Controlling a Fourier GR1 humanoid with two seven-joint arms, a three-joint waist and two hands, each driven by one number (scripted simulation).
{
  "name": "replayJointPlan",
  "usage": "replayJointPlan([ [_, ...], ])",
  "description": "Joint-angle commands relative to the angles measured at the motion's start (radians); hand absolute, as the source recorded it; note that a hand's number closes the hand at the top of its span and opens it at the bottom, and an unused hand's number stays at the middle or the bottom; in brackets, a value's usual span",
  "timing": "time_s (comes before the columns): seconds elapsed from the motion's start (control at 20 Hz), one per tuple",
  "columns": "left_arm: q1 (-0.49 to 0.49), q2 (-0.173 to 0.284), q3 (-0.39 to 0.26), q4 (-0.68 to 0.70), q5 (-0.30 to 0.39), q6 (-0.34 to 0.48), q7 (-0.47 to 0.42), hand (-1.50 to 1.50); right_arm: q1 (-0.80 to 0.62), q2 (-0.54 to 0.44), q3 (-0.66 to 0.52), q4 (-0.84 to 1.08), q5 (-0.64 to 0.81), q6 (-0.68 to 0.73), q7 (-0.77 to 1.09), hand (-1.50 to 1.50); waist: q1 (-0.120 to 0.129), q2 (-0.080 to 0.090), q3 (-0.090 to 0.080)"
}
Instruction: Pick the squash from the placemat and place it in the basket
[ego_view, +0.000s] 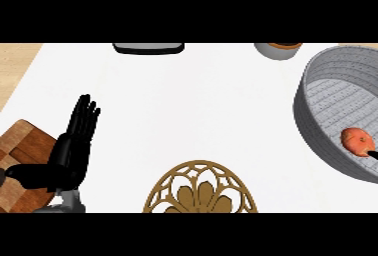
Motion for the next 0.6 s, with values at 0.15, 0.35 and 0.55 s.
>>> replayJointPlan([
  [0.15, 0.003, 0.009, 0.012, -0.026, -0.007, 0.009, 0.024, 0.00, -0.014, 0.030, -0.051, 0.026, -0.102, -0.031, -0.122, -1.50, -0.005, -0.001, 0.001],
  [0.35, -0.012, -0.011, -0.006, 0.042, -0.016, 0.003, -0.026, 0.00, -0.060, 0.002, -0.090, -0.013, -0.142, -0.059, -0.102, -1.50, -0.005, 0.000, 0.000],
  [0.55, -0.026, -0.008, 0.004, -0.012, -0.017, 0.029, 0.050, 0.00, -0.060, -0.043, -0.134, -0.069, -0.194, -0.044, -0.052, -1.50, -0.005, -0.001, 0.000],
])
